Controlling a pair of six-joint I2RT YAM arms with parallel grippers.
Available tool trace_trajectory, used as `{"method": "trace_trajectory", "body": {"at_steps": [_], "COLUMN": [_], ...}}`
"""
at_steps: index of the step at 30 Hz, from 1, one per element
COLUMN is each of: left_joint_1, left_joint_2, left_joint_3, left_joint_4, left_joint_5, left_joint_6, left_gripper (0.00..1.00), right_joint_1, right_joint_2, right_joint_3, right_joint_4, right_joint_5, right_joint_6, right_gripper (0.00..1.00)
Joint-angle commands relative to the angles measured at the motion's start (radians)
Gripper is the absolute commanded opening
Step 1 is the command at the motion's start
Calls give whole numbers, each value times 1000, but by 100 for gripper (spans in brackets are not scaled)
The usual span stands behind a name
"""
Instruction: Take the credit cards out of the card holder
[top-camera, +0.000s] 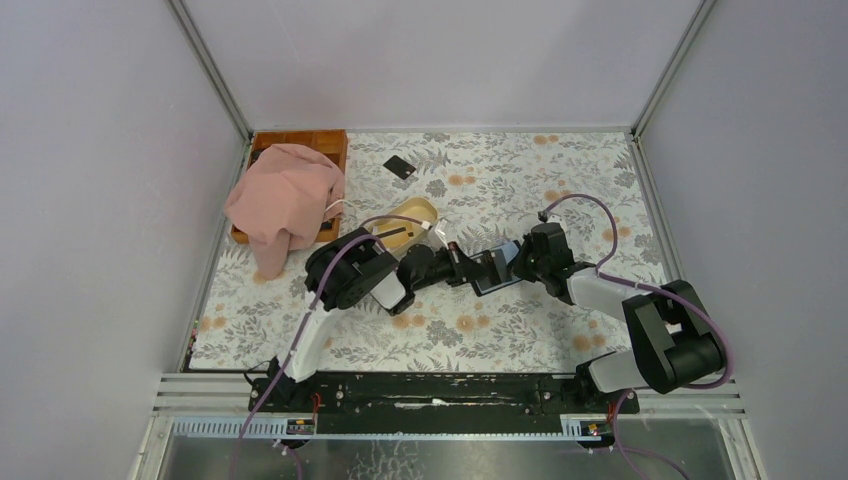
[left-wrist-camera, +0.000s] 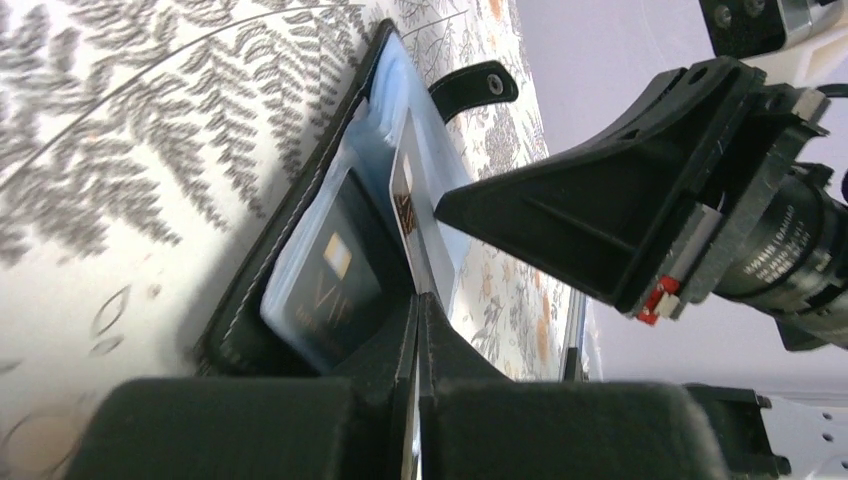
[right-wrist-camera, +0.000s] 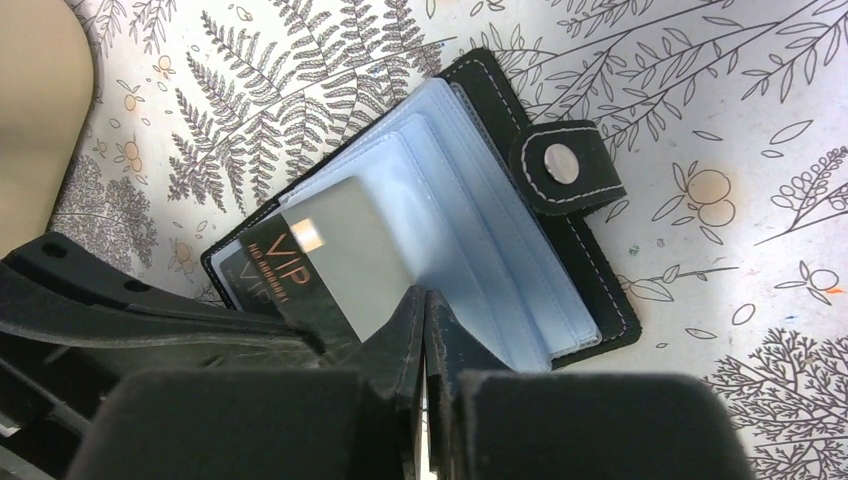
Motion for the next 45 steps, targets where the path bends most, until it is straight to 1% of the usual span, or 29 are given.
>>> {"method": "trace_trajectory", "body": {"at_steps": [1, 5, 10, 15, 17, 19, 21, 23, 24, 25, 27, 28, 29, 31, 33, 35, 37, 39, 42, 45], "left_joint_1": [44, 87, 115, 118, 118, 115, 111, 109, 109, 110, 110, 108, 106, 99, 89, 80, 78, 72, 69, 72], "left_joint_2": [-33, -67, -124, -191, -221, -258, -304, -344, -353, -356, -348, -342, -342, -356, -380, -401, -403, -401, -422, -436], "left_joint_3": [-92, -168, -232, -259, -264, -277, -296, -294, -288, -279, -245, -242, -257, -292, -312, -335, -352, -347, -336, -308], "left_joint_4": [31, 65, 71, 43, 38, 34, 32, 20, 22, 27, 52, 83, 142, 211, 215, 248, 329, 334, 334, 334], "left_joint_5": [33, 48, 56, 86, 111, 125, 125, 171, 232, 296, 454, 519, 558, 610, 669, 732, 788, 841, 886, 930], "left_joint_6": [26, 23, 44, 80, 92, 101, 110, 120, 120, 116, 86, 57, 21, -10, -11, -19, -57, -63, -61, -70], "left_gripper": [0, 0, 0, 0, 0, 0, 0, 0, 0, 0, 0, 0, 0, 0, 0, 0, 0, 0, 0, 0], "right_joint_1": [7, 2, -4, -8, -8, -8, -8, -8, -8, -9, -8, -9, -8, -7, -9, -9, -8, -8, -3, 27], "right_joint_2": [21, 15, 9, -67, -135, -224, -328, -413, -456, -497, -572, -602, -623, -641, -644, -641, -642, -647, -647, -627], "right_joint_3": [4, 8, 6, 14, 17, 11, -7, -37, -61, -73, -76, -68, -52, -18, 7, 11, 16, 19, 26, 33], "right_joint_4": [-20, -22, -28, -58, -86, -98, -82, -32, 4, 29, 40, 31, 9, -43, -82, -73, -74, -75, -99, -101], "right_joint_5": [8, 15, 21, 44, 58, 57, 2, -107, -188, -273, -381, -430, -478, -559, -636, -730, -812, -873, -924, -974], "right_joint_6": [0, -2, -5, -13, -33, -64, -103, -135, -163, -182, -195, -202, -212, -243, -257, -244, -235, -220, -206, -194], "right_gripper": [0, 3, 3, 3, 10, 23, 37, 42, 43, 47, 57, 61, 63, 63, 63, 63, 63, 62, 57, 51]}}
